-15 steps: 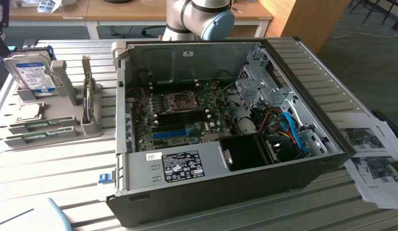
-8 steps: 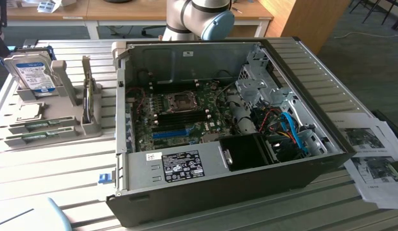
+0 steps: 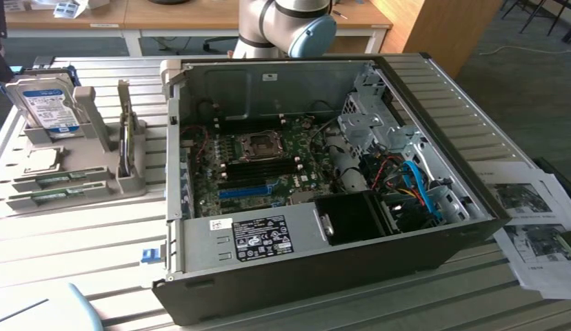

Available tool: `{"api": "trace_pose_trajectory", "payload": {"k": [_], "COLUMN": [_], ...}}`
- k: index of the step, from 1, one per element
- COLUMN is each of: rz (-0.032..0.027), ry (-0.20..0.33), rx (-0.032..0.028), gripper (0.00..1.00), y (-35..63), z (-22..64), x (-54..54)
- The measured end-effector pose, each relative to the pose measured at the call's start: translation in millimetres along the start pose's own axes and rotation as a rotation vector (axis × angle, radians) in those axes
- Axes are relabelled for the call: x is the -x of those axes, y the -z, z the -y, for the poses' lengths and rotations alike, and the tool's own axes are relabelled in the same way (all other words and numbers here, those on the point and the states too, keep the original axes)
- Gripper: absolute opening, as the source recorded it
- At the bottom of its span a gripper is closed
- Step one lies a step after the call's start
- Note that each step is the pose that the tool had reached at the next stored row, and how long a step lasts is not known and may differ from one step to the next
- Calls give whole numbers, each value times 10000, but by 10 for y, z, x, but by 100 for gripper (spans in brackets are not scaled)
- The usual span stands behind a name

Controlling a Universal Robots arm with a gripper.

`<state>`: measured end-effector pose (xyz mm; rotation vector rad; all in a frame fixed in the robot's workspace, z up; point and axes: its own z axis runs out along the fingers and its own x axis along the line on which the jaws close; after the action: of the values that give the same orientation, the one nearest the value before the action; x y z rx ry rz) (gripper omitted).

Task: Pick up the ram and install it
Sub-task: 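Pick up the ram and move it above insertion slot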

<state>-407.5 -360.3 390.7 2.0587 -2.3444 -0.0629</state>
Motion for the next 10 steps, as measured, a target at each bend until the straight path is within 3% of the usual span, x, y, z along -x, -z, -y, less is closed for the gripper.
{"api": "trace_pose_trajectory", "payload": {"k": [10], "rz": [-61], "ry": [1396], "rx": [15], "gripper": [9], "y": [0], "z": [0], "x": [0]}}
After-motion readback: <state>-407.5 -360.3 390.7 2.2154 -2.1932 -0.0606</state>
